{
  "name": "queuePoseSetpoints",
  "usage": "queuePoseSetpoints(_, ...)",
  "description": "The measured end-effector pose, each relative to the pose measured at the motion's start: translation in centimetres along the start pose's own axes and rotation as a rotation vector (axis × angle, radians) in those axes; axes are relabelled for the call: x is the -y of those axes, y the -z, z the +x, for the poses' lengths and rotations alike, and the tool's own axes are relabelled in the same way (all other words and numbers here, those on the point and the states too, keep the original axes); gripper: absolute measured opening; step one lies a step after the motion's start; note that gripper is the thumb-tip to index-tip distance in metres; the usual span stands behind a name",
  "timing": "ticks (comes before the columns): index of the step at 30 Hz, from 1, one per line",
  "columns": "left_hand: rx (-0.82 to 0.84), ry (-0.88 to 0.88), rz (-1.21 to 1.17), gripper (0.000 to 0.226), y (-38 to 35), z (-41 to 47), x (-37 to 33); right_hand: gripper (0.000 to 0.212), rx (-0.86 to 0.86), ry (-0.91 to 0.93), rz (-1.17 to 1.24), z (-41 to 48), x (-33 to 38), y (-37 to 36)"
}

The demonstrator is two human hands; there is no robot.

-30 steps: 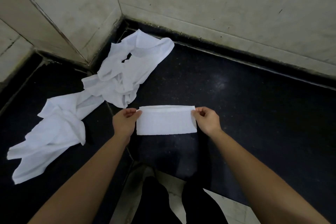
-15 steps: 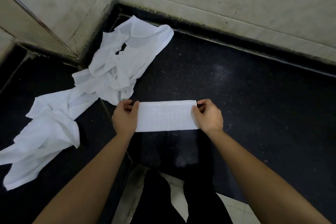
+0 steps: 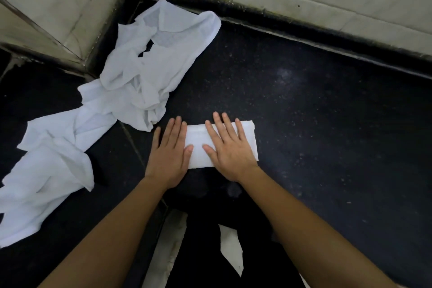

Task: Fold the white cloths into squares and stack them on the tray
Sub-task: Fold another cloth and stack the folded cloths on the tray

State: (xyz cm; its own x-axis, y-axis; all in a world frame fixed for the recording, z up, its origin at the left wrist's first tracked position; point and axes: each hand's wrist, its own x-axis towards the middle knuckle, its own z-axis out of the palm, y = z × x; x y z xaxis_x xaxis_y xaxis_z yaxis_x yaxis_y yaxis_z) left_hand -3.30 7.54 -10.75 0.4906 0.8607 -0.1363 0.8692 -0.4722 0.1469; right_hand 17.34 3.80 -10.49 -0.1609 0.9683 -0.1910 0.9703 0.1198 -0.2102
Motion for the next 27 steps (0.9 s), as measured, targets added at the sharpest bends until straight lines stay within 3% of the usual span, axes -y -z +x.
queuePoseSetpoints(8, 0.032, 0.018, -0.014, 0.064, 0.3, -0.1, -0.2, 0.072, 0.085, -0.185, -0.096, -3.3, -5.5, 1.4)
queuePoseSetpoints(12, 0.041, 0.016, -0.009, 0.064, 0.2, 0.2, -0.2, 0.076, 0.093, -0.219, -0.019, -3.0, -5.0, 1.7)
queuePoseSetpoints(15, 0.034, 0.024, -0.006, 0.063, 0.2, 0.0, -0.2, 0.078, 0.009, -0.362, 0.108, -4.2, -4.4, 2.5)
queuePoseSetpoints(17, 0.03, 0.022, -0.017, 0.063, 0.3, 0.0, -0.2, 0.074, -0.031, -0.42, 0.091, -5.5, -4.3, 2.4)
queuePoseSetpoints(23, 0.028, 0.018, -0.025, 0.063, 0.2, 0.2, -0.3, 0.072, 0.065, -0.473, 0.015, -6.9, -4.4, 1.3)
queuePoseSetpoints(27, 0.038, 0.021, -0.018, 0.065, 0.3, 0.1, -0.2, 0.062, -0.092, -0.536, 0.118, -7.1, -3.6, 2.0)
